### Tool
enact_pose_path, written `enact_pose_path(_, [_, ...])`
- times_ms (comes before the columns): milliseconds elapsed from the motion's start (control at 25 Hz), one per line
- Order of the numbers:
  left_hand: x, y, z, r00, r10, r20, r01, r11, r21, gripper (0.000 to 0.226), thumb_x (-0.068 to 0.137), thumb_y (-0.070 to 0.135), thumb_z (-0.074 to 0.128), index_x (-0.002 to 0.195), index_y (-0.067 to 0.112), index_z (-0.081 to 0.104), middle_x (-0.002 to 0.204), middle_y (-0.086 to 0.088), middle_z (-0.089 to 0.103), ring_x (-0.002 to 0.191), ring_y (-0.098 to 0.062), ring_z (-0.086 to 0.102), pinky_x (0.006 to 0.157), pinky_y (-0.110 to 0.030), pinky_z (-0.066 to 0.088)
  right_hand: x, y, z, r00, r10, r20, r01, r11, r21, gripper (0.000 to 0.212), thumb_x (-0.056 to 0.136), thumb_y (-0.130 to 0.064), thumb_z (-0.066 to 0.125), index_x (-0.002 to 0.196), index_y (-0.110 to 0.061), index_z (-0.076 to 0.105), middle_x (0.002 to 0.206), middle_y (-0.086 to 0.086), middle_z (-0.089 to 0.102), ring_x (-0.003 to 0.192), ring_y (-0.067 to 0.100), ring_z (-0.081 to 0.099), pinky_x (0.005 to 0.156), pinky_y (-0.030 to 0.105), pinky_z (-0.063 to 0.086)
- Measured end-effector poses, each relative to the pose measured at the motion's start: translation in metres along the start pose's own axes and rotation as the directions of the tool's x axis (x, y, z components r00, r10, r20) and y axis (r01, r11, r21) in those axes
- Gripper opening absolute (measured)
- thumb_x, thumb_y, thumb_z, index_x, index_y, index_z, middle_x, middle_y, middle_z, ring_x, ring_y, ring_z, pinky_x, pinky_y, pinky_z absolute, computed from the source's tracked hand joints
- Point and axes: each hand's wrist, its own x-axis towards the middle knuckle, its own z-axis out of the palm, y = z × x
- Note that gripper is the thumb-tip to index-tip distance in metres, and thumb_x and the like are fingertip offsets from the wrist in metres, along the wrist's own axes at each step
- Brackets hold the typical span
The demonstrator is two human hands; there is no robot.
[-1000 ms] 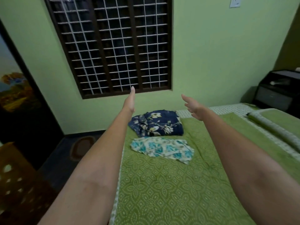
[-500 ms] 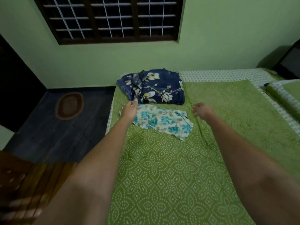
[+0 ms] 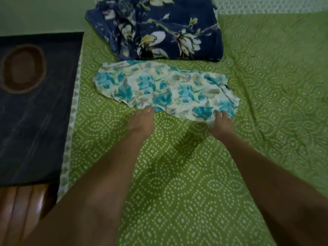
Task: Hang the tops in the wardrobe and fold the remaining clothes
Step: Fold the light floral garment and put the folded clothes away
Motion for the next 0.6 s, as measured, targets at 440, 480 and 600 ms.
enact_pose_path(440, [0.040, 0.051, 0.026, 0.943, 0.331, 0.032, -0.332, 0.933, 0.139, 0.065, 0.088, 0.023, 0.061, 0.146, 0.021, 0.031, 0.158, 0.001, 0.017, 0.147, -0.022, 0.006, 0.118, -0.041, 0.004, -0.016, -0.054, 0.026, 0.873, -0.283, 0.397, 0.297, 0.955, 0.028, 0.030, 0.092, -0.007, 0.049, 0.119, -0.002, 0.060, 0.125, 0.021, 0.057, 0.115, 0.031, 0.054, 0.090, 0.029, 0.040])
enact_pose_path(480, [0.023, 0.054, 0.023, 0.932, 0.356, 0.073, -0.363, 0.919, 0.151, 0.067, 0.086, 0.021, 0.062, 0.145, 0.020, 0.031, 0.155, -0.002, 0.024, 0.145, -0.022, 0.014, 0.119, -0.040, 0.004, -0.036, -0.060, 0.025, 0.829, -0.299, 0.473, 0.313, 0.948, 0.051, 0.031, 0.094, -0.005, 0.046, 0.122, 0.001, 0.057, 0.125, 0.021, 0.056, 0.114, 0.030, 0.053, 0.092, 0.030, 0.039])
enact_pose_path(600, [-0.038, 0.056, -0.002, 0.943, 0.302, 0.138, -0.310, 0.950, 0.037, 0.070, 0.084, 0.011, 0.061, 0.142, 0.021, 0.025, 0.128, -0.011, 0.053, 0.120, -0.028, 0.050, 0.105, -0.037, 0.034, -0.088, -0.078, -0.015, 0.747, -0.304, 0.592, 0.297, 0.948, 0.112, 0.020, 0.092, 0.003, 0.040, 0.083, 0.006, 0.058, 0.089, 0.018, 0.057, 0.077, 0.024, 0.051, 0.066, 0.026, 0.042])
